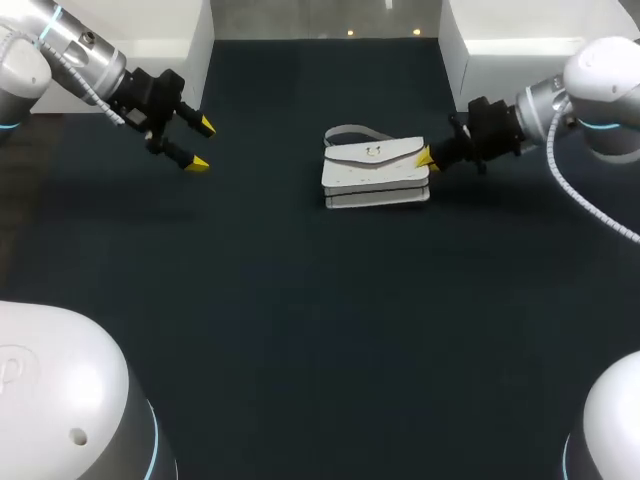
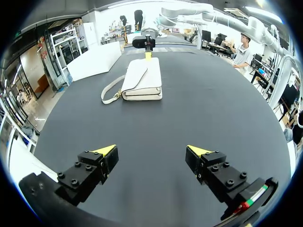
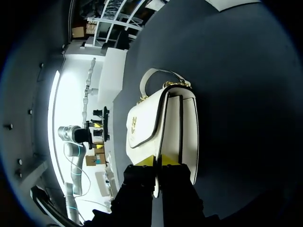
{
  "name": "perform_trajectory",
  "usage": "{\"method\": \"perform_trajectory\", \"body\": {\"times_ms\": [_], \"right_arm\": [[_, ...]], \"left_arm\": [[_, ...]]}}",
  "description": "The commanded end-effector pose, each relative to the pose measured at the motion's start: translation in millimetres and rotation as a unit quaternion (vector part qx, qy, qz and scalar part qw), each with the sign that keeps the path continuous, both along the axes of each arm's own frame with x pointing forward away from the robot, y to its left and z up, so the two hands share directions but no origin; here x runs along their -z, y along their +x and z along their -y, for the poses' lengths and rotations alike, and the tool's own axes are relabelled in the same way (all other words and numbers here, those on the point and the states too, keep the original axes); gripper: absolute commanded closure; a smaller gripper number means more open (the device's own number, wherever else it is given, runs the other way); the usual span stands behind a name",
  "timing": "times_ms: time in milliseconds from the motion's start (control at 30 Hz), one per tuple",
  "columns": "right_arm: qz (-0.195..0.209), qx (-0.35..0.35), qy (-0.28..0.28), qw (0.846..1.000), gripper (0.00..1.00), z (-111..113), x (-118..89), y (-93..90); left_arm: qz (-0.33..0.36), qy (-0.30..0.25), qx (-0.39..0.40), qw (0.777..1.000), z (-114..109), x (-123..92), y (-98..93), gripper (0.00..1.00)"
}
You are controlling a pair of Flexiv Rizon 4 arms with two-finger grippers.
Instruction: Pick up the bag, open it, inspect its contents, close it, and place it on the opposite side
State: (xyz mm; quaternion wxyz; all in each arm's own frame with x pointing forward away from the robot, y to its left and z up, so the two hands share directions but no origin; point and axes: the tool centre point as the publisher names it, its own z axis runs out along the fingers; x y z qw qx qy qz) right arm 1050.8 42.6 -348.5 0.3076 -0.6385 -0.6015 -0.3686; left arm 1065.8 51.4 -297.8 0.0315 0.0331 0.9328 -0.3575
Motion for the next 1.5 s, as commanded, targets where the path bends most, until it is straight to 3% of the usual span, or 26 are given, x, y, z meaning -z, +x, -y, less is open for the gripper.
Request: {"method": "perform_trajectory", "body": {"times_ms": [33, 333, 633, 1433, 1467, 1500], "right_arm": [[0.008, 0.005, 0.018, 1.000, 1.00, -28, 9, -12.0], [0.003, 0.006, 0.045, 0.999, 1.00, -80, 16, -31.7], [0.006, 0.009, 0.038, 0.999, 1.00, -100, 13, -33.1], [-0.011, 0.006, 0.044, 0.999, 1.00, -106, 25, -17.0], [-0.010, 0.006, 0.045, 0.999, 0.95, -106, 25, -16.9], [-0.010, 0.006, 0.045, 0.999, 0.63, -105, 24, -16.8]], "left_arm": [[0.000, -0.001, 0.001, 1.000, 0, 1, 1.6, 0.00], [0.000, -0.001, 0.001, 1.000, 0, 1, 1.6, 0.00], [0.000, -0.001, 0.001, 1.000, 0, 1, 1.6, 0.00], [0.000, -0.001, 0.001, 1.000, 0, 1, 1.6, 0.00], [0.000, -0.001, 0.001, 1.000, 0, 1, 1.6, 0.00], [0.000, -0.001, 0.001, 1.000, 0, 1, 1.6, 0.00]]}}
